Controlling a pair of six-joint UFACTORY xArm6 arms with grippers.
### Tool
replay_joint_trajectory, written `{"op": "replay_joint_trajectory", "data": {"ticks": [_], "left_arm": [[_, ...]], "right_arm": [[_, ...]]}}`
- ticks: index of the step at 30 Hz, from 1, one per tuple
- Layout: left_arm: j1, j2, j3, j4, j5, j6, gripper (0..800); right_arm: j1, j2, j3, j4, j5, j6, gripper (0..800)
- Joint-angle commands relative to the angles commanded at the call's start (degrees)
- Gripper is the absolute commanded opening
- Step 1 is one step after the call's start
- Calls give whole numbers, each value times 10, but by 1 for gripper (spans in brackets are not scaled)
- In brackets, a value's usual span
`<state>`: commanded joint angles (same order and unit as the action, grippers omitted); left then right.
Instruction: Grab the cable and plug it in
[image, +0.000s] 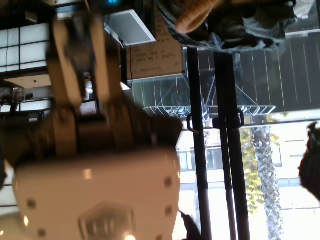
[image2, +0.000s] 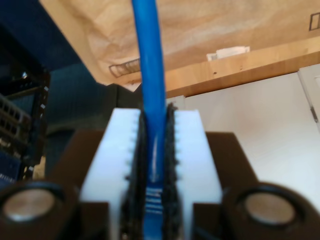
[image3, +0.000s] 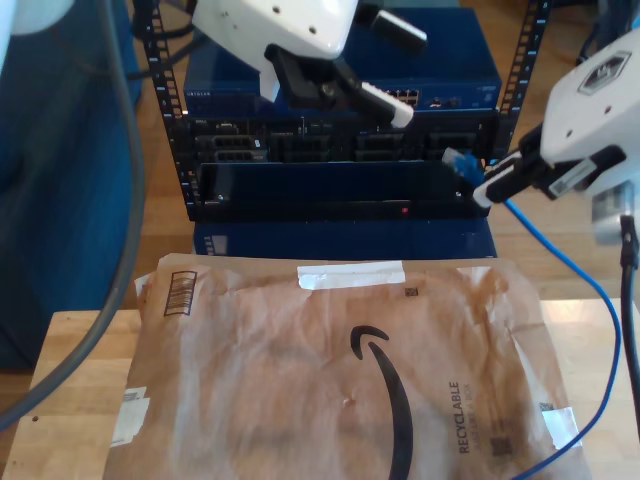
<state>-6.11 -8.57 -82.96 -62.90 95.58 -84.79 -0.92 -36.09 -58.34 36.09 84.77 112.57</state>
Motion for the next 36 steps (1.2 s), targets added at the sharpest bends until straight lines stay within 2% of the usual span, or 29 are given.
{"op": "replay_joint_trajectory", "data": {"ticks": [4, 18, 29, 36], "left_arm": [[2, 0, -1, -34, 28, 2, 800], [4, 0, 6, -34, 76, 7, 799], [4, 6, 28, -29, 76, -19, 797], [5, 7, 25, -4, 76, -51, 795]], "right_arm": [[0, -3, 16, 0, -2, -8, 3], [4, 1, -9, 13, -5, -5, 3], [6, 5, -52, 24, -10, -4, 2], [7, 13, -55, 25, -10, -4, 3]]}}
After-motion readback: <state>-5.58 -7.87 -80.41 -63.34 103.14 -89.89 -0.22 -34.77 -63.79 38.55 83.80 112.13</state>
